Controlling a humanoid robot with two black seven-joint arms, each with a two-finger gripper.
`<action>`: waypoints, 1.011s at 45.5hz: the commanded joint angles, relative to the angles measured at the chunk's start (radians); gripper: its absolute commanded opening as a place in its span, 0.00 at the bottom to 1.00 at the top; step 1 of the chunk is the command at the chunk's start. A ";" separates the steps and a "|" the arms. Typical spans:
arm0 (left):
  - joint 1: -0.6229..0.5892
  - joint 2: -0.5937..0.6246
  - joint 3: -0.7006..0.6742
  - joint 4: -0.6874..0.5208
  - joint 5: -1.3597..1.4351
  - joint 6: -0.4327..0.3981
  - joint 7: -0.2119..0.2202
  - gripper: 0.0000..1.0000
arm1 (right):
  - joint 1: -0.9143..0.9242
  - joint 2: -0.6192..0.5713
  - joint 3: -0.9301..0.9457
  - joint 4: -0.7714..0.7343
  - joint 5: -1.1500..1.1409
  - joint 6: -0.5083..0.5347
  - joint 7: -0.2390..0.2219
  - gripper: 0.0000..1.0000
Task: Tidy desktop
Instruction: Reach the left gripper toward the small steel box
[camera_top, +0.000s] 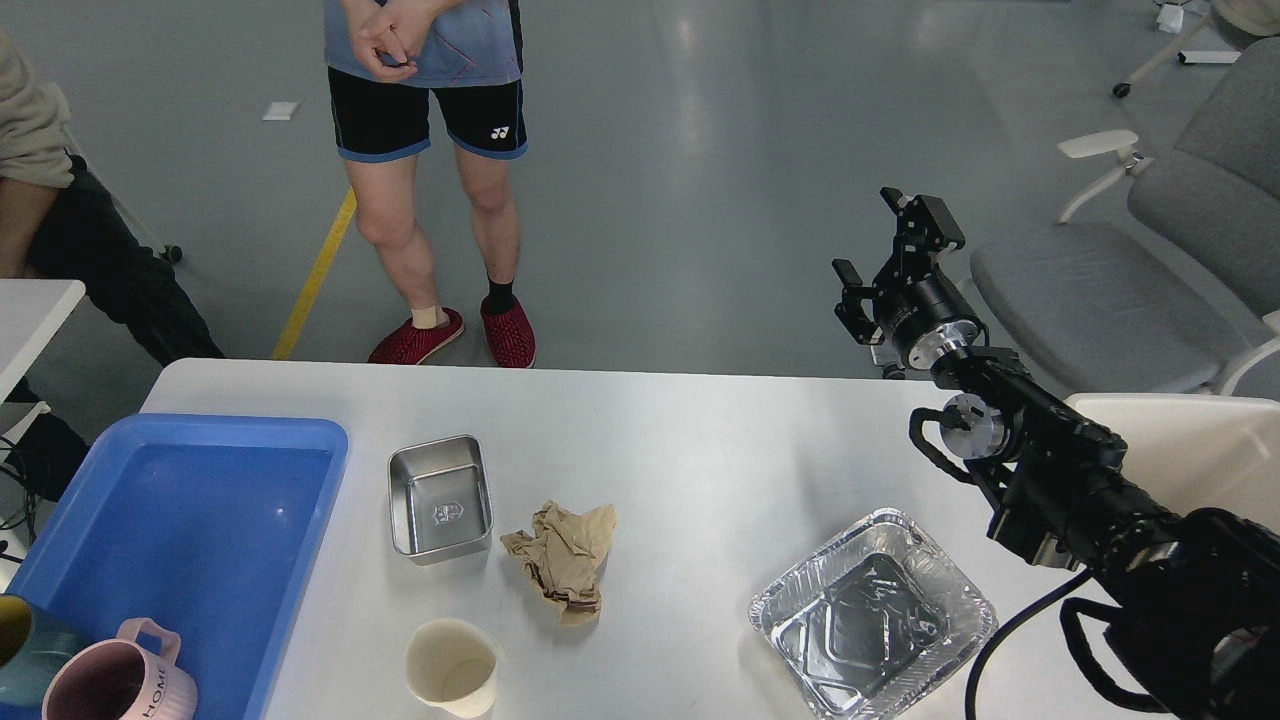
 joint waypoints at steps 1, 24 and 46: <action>0.005 -0.214 0.044 0.049 -0.001 0.097 0.065 0.85 | -0.007 -0.002 0.001 0.001 0.000 0.000 0.000 1.00; 0.143 -0.717 0.152 0.405 -0.036 0.252 0.053 0.95 | -0.005 -0.002 -0.001 0.000 -0.001 -0.001 0.000 1.00; 0.221 -1.070 0.152 0.714 -0.145 0.317 0.047 0.94 | -0.011 -0.005 -0.001 0.000 -0.001 -0.001 0.000 1.00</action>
